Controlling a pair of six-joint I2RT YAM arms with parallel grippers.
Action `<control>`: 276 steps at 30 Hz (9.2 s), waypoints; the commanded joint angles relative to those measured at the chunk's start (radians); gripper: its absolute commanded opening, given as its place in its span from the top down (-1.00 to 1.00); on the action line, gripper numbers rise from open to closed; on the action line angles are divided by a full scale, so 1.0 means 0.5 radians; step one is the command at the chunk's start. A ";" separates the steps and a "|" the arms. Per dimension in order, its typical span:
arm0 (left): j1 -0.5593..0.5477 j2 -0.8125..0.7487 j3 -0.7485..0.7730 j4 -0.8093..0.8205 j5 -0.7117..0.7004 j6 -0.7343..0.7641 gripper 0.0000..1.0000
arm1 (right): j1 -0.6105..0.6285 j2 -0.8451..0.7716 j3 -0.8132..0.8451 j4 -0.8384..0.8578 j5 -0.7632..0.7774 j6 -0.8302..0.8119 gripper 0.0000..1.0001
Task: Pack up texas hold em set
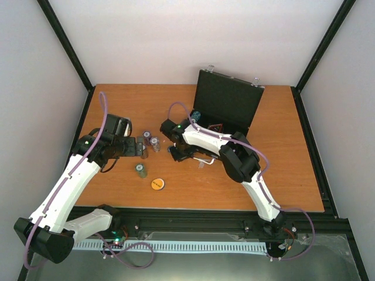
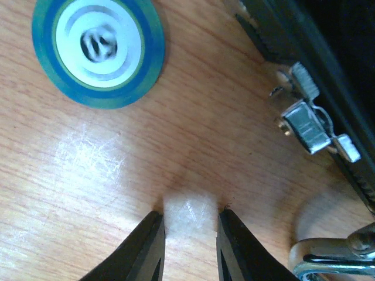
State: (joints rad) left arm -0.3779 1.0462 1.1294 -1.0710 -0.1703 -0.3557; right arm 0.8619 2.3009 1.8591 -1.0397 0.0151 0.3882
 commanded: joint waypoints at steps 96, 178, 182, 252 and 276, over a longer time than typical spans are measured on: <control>0.004 0.184 0.056 0.092 0.065 0.048 -0.99 | -0.211 0.657 1.102 0.278 -0.127 -0.206 0.25; 0.004 -0.027 0.025 0.031 0.124 0.032 -1.00 | 0.385 -0.153 -0.364 0.075 0.001 0.021 -0.50; 0.004 -0.025 0.022 0.031 0.120 0.033 -0.99 | 0.379 -0.128 -0.375 0.100 0.008 0.001 -0.48; 0.004 -0.007 -0.010 0.051 0.115 0.030 -0.99 | 0.002 -0.202 0.311 -0.147 0.500 -0.170 0.26; 0.004 0.148 0.031 0.097 0.145 0.027 -0.99 | -0.224 -0.037 0.499 0.146 0.688 -0.251 -0.25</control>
State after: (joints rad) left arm -0.3779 1.1038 1.1191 -1.0451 -0.1074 -0.3256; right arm 0.7528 2.3253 2.0838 -0.9859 0.3542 0.2737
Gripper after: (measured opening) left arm 0.998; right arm 0.560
